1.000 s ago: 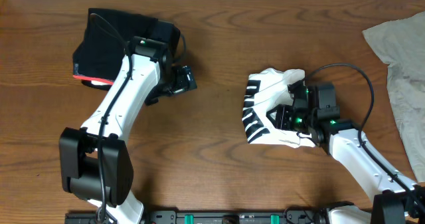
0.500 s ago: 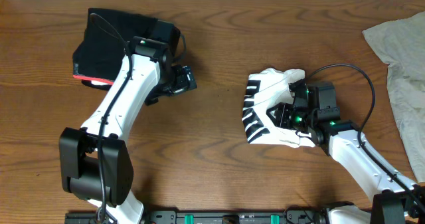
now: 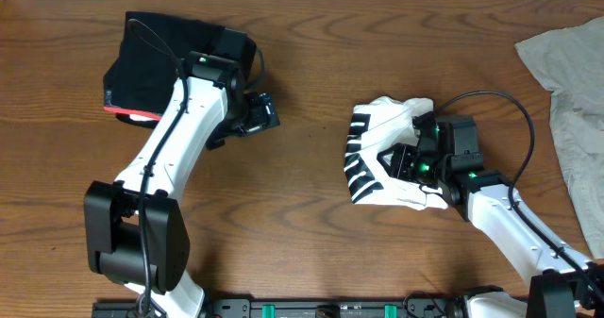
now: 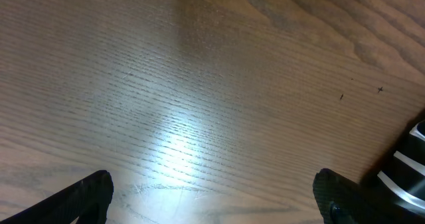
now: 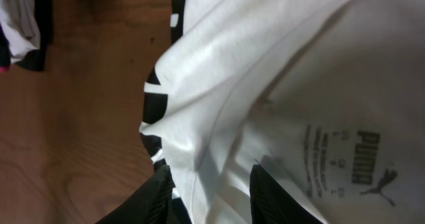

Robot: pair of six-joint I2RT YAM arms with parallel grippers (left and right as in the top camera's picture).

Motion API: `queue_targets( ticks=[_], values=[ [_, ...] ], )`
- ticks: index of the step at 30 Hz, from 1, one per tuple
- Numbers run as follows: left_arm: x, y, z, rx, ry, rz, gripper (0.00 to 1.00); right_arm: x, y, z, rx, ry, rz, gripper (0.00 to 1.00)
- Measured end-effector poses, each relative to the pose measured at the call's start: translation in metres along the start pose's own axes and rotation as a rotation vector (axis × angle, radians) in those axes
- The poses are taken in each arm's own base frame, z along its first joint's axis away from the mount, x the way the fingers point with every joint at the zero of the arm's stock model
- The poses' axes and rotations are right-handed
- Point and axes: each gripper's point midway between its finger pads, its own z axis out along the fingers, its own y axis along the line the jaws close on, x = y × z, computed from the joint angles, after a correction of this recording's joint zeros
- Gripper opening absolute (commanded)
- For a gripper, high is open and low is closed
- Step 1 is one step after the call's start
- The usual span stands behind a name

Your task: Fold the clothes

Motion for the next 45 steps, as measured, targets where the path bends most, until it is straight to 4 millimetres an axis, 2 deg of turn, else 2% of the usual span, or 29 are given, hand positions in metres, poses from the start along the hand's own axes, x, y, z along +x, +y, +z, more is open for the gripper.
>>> queue_targets(
  ticks=[5,11,20,21,24,27,37,45],
  values=[
    [0.0,0.0,0.0,0.0,0.0,0.0,0.98,-0.002,0.007,0.002,-0.018,-0.013,-0.025,0.34],
    [0.0,0.0,0.0,0.0,0.0,0.0,0.98,0.004,0.019,0.006,-0.035,0.001,-0.046,0.33],
    [0.0,0.0,0.0,0.0,0.0,0.0,0.98,0.007,0.011,0.009,0.018,-0.012,-0.007,0.36],
    [0.0,0.0,0.0,0.0,0.0,0.0,0.98,0.007,0.011,0.009,0.02,-0.013,-0.003,0.33],
    [0.0,0.0,0.0,0.0,0.0,0.0,0.98,0.006,0.009,0.009,0.032,-0.017,0.014,0.12],
    [0.0,0.0,0.0,0.0,0.0,0.0,0.98,0.006,0.006,0.009,0.046,-0.022,0.039,0.01],
    [0.0,0.0,0.0,0.0,0.0,0.0,0.98,0.008,-0.001,0.007,0.071,-0.016,0.011,0.01],
    [0.0,0.0,0.0,0.0,0.0,0.0,0.98,-0.005,-0.018,-0.019,0.107,-0.067,-0.004,0.01]
  ],
)
